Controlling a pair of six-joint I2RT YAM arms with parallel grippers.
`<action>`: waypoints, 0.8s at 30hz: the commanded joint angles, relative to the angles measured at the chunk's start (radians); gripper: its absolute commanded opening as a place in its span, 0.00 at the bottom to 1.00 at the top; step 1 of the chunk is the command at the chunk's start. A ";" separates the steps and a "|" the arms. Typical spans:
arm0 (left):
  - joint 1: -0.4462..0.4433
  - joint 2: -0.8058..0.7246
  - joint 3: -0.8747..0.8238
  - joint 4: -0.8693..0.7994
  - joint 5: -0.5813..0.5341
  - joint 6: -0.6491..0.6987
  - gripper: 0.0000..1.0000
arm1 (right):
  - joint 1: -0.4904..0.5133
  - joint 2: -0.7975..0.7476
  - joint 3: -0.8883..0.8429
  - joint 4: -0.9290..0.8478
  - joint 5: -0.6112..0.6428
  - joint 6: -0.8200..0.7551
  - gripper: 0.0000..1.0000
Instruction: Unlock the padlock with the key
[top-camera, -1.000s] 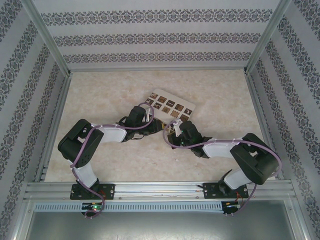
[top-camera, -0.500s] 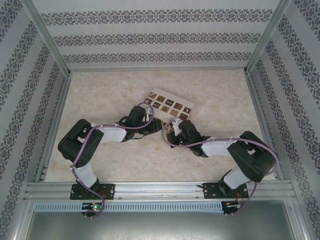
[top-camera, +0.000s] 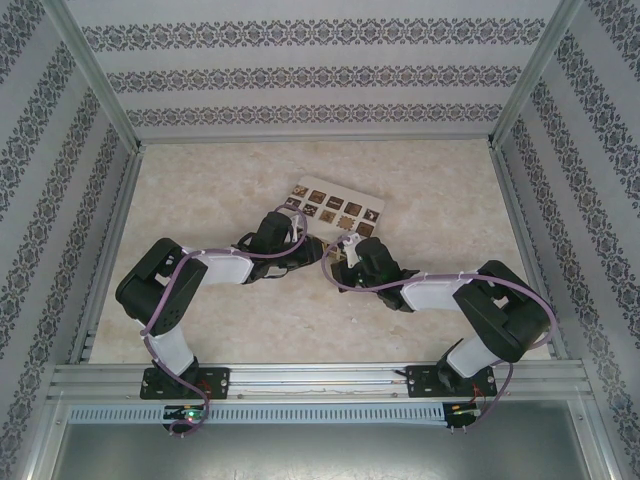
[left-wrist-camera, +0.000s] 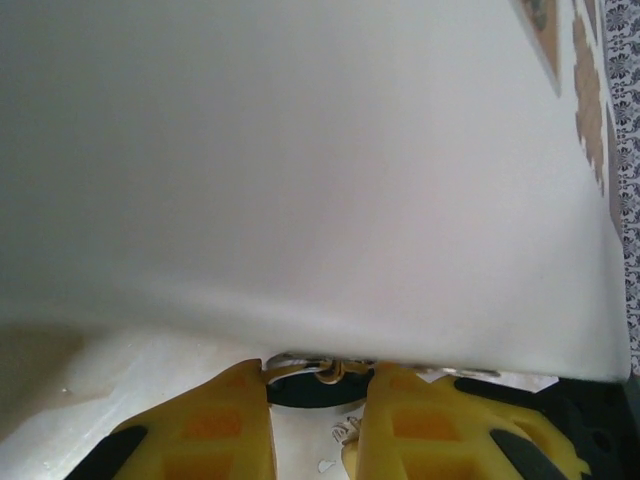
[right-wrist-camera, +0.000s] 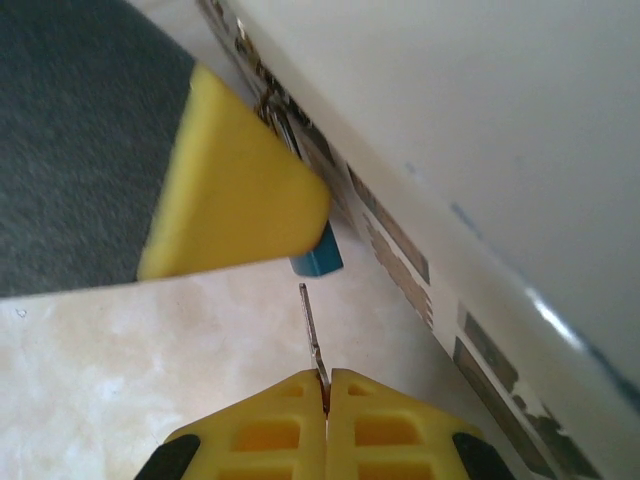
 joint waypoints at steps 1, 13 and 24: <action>-0.022 -0.036 0.017 0.019 0.075 -0.003 0.19 | 0.008 0.016 0.049 0.077 0.006 -0.008 0.00; -0.023 -0.038 0.018 0.011 0.054 -0.009 0.19 | 0.008 0.000 0.031 0.019 0.020 -0.031 0.00; -0.023 -0.034 0.031 -0.010 0.033 -0.018 0.19 | 0.011 -0.028 -0.044 -0.036 0.027 -0.028 0.00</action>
